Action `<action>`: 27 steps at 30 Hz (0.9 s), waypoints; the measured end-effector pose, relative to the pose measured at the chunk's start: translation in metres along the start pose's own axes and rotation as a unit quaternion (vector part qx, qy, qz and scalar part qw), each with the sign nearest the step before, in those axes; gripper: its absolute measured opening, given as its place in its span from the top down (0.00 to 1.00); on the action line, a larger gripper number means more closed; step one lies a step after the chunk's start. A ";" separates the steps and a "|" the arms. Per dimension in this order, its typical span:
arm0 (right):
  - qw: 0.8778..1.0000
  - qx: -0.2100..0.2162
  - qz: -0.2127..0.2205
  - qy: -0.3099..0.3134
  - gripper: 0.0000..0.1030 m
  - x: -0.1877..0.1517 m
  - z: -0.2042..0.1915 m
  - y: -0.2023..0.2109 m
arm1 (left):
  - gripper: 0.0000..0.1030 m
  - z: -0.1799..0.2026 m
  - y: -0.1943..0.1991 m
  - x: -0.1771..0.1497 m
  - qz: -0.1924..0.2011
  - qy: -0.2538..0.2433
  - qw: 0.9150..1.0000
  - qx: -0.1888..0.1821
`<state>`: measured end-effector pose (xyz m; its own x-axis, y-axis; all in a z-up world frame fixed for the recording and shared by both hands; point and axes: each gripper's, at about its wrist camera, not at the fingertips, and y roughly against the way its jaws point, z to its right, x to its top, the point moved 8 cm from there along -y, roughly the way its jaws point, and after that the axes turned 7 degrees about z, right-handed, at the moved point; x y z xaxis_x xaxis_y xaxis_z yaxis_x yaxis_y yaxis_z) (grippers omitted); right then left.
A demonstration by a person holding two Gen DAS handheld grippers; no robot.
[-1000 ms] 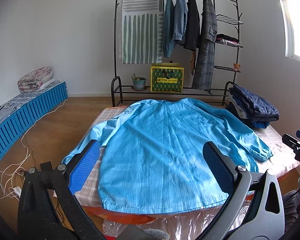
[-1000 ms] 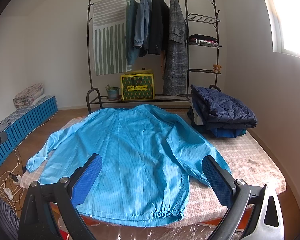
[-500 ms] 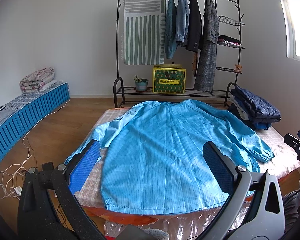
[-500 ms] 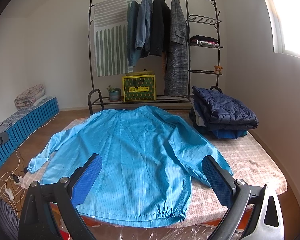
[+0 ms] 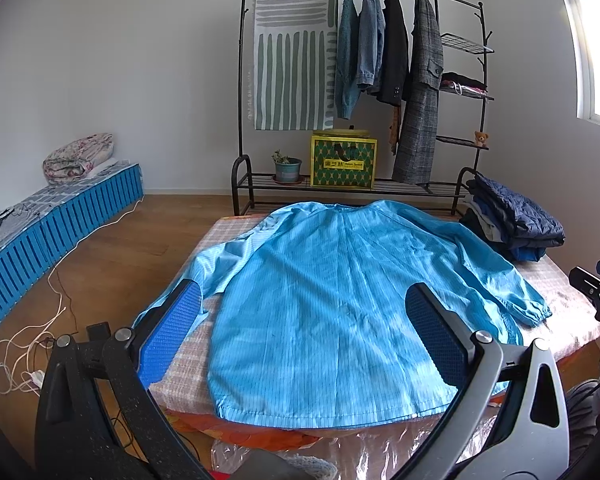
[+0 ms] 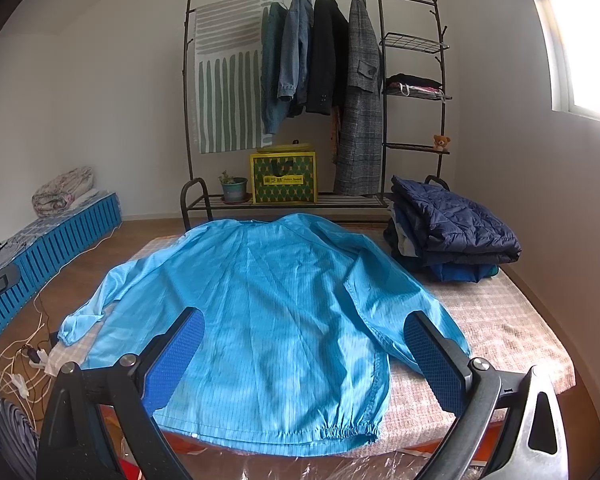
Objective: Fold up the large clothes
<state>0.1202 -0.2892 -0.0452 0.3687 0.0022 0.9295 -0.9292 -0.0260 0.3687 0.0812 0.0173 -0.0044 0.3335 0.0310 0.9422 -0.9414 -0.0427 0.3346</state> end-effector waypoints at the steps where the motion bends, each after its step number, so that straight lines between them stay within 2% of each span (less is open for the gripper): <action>1: 1.000 0.000 -0.001 0.000 0.02 0.000 0.000 0.000 | 0.00 -0.002 0.001 -0.003 0.001 -0.001 1.000 0.003; 8: 1.000 0.005 0.004 0.015 0.02 0.008 -0.017 -0.005 | 0.00 -0.019 -0.008 -0.013 -0.005 0.002 1.000 0.025; 18: 0.999 0.040 0.012 0.020 0.02 0.020 -0.046 -0.026 | 0.00 -0.059 -0.033 -0.008 -0.010 0.000 0.997 0.079; 24: 0.995 0.088 0.021 0.037 0.02 0.040 -0.087 -0.046 | 0.00 -0.110 -0.049 0.006 -0.017 0.017 0.995 0.099; 27: 0.992 0.106 0.046 0.055 0.02 0.051 -0.111 -0.056 | 0.01 -0.148 -0.063 0.010 -0.028 0.038 0.992 0.113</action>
<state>0.1885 -0.1765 -0.0180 0.2679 0.0983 0.9584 -0.9283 -0.2397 0.2841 0.1367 0.1680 -0.0180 0.3727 0.1142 0.9209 -0.8831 -0.2611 0.3898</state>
